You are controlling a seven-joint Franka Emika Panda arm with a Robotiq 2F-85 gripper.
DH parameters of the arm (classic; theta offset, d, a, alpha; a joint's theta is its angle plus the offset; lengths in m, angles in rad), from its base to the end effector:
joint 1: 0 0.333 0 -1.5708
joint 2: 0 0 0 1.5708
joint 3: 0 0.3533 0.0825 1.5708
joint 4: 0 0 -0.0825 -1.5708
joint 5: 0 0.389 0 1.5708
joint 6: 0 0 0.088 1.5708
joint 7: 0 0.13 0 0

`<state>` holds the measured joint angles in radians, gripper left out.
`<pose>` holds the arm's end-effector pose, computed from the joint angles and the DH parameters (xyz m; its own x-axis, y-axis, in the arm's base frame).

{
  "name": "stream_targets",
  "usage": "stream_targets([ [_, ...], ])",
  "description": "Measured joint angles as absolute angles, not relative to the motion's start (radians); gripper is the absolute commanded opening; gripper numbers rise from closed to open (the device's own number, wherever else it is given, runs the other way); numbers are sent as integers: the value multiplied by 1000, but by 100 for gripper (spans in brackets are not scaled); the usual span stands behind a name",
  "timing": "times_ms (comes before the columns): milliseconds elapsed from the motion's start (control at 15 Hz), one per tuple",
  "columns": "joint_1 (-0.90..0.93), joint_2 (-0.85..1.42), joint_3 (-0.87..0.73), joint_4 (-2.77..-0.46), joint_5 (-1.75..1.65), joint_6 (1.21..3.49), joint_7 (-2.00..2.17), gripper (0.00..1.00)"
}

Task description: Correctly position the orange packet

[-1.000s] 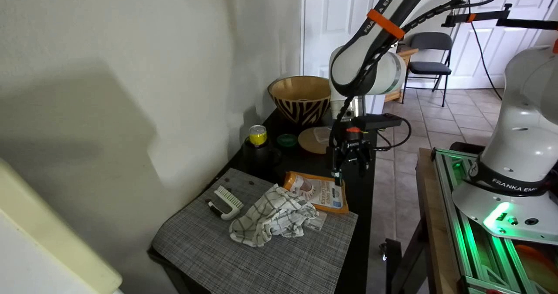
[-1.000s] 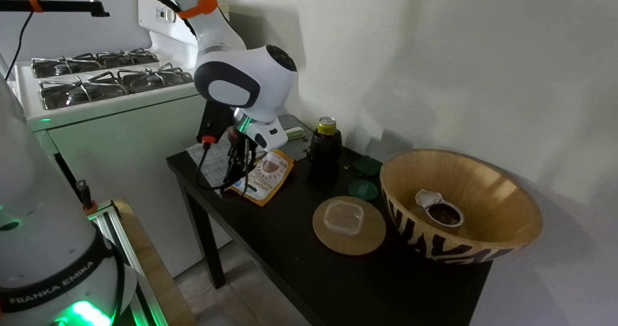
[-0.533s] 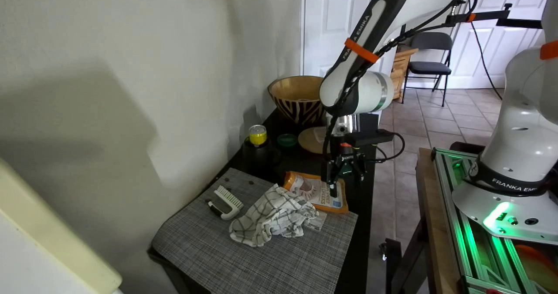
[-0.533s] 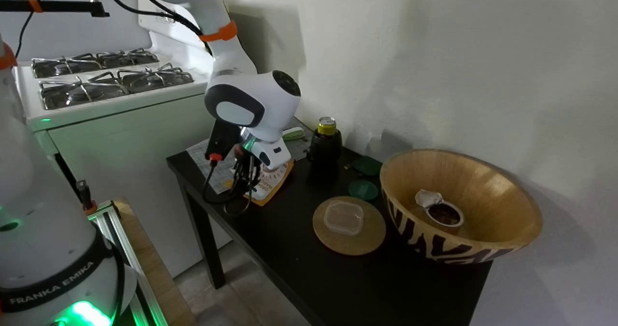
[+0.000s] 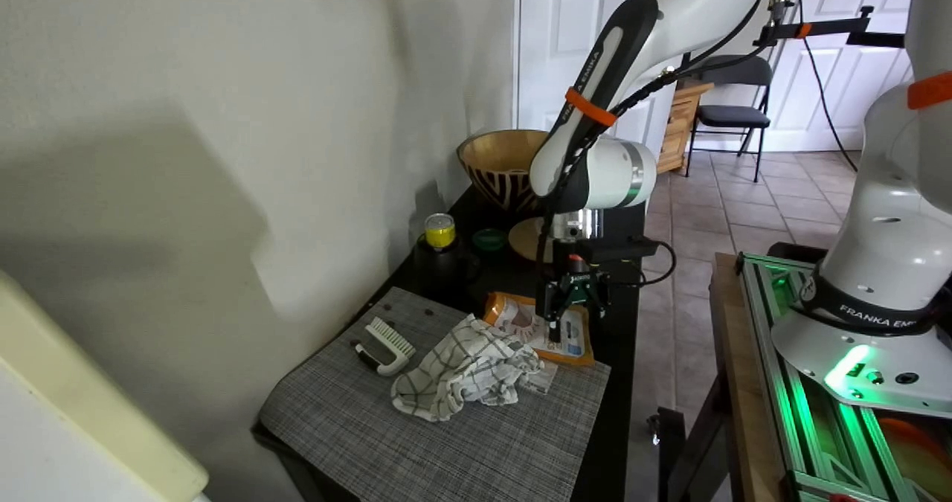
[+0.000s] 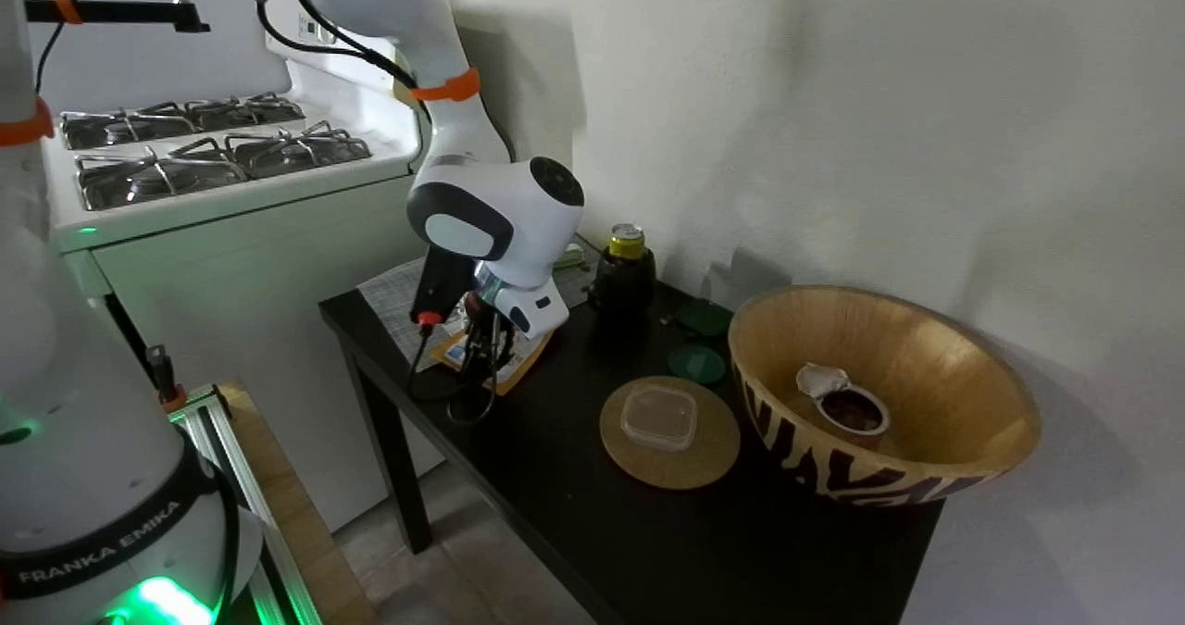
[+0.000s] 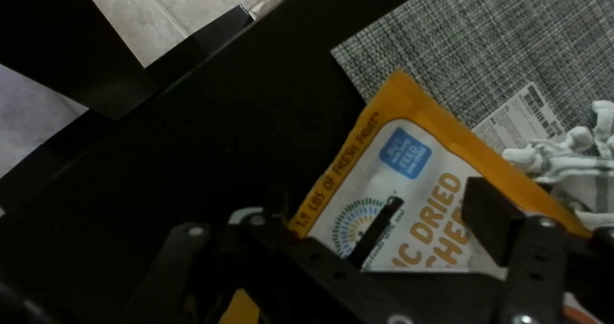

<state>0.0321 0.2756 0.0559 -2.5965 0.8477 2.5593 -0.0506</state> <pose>0.4002 0.0358 0.1467 0.7626 -0.5227 -0.3810 -0.6257 -0.7455 -0.2295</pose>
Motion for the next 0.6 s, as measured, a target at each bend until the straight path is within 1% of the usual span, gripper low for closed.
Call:
stream_targets([
  [67, 31, 280, 58, -2592, 852, 2562, -52, 54],
  [333, 27, 282, 59, -2590, 854, 2568, -54, 24],
  [400, 26, 282, 59, -2590, 854, 2569, -57, 65],
  [467, 26, 283, 60, -2590, 854, 2569, -60, 61],
  [533, 27, 283, 60, -2590, 854, 2569, -62, 61],
  [600, 27, 283, 61, -2589, 854, 2569, -64, 66],
])
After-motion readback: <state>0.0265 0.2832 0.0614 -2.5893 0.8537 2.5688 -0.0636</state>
